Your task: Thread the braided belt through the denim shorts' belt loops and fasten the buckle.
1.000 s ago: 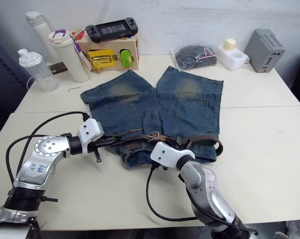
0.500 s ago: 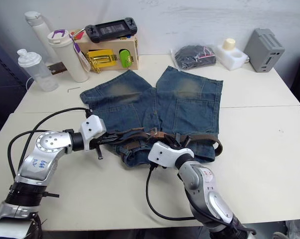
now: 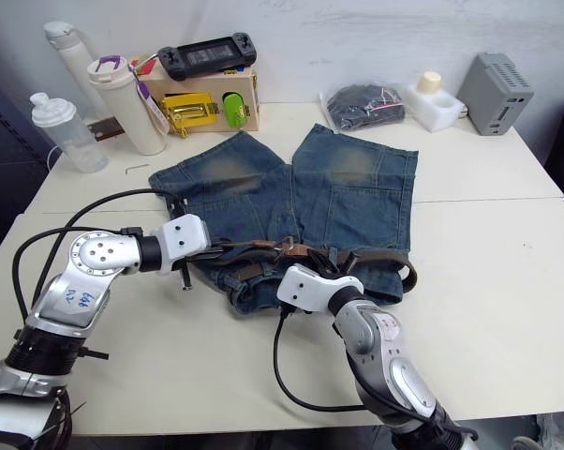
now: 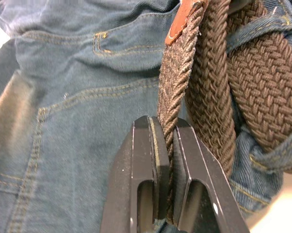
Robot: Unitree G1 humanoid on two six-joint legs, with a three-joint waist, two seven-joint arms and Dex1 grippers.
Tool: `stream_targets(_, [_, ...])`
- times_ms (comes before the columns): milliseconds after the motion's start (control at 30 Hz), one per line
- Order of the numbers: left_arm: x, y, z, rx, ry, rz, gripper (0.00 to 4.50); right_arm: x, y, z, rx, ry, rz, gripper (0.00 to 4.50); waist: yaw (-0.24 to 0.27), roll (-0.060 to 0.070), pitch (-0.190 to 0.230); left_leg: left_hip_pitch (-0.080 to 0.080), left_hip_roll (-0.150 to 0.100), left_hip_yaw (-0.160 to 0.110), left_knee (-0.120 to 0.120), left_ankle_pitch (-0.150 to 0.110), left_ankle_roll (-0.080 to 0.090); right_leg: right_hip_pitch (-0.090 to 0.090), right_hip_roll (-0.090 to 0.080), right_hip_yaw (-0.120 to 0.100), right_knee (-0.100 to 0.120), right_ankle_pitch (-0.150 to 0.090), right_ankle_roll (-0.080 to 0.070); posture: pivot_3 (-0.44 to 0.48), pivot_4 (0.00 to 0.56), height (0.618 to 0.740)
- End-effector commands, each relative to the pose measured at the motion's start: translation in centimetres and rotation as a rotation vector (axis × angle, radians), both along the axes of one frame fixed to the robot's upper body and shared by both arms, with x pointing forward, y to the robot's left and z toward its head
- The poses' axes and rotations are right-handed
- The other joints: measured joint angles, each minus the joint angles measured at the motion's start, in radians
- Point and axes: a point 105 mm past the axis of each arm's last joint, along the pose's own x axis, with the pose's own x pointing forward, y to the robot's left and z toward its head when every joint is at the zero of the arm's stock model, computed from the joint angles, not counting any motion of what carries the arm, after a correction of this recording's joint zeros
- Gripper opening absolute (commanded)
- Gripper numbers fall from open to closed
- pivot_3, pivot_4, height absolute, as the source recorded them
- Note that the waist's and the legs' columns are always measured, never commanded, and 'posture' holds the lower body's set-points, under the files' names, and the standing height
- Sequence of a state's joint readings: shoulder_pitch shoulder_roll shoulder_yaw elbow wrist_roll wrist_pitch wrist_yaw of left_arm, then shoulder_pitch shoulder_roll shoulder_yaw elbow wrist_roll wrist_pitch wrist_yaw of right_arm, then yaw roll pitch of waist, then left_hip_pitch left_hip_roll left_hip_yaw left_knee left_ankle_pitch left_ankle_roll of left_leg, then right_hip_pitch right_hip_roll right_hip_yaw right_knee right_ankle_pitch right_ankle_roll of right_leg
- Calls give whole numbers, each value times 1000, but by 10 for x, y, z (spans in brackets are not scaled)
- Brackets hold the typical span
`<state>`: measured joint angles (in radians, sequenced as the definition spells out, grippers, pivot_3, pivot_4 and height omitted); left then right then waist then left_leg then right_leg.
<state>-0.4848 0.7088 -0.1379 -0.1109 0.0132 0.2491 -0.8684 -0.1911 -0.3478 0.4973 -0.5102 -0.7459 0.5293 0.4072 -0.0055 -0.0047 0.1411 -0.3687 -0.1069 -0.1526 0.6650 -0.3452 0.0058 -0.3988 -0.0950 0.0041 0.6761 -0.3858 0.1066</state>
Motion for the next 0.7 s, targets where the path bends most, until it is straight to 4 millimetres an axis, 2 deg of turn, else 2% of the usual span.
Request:
stream_targets(33, [-1, -6, 15, 52, -81, -32, 0, 2, 0, 17, 14, -70, 2, 47, 0, 0, 0, 0, 0, 0, 0, 0, 0, 0, 0, 0, 0, 0, 0, 0, 150, 733])
stream_targets(267, [-1, -14, 11, 182, -139, -88, 0, 2, 2, 19, 10, -74, 9, 47, 0, 0, 0, 0, 0, 0, 0, 0, 0, 0, 0, 0, 1, 0, 0, 0, 150, 733])
stream_targets(500, [1, -19, 14, 209, -178, -98, 0, 2, 2, 20, 6, -75, 13, 47, 0, 0, 0, 0, 0, 0, 0, 0, 0, -1, 0, 0, 2, 0, 0, 0, 150, 733])
stream_targets(700, [4, -24, 26, 299, -299, -149, 0, 2, 2, 18, 3, -67, 13, 47, 0, 0, 0, -1, 0, 0, 1, 0, 0, -1, 0, 0, 2, 0, 0, 0, 150, 733])
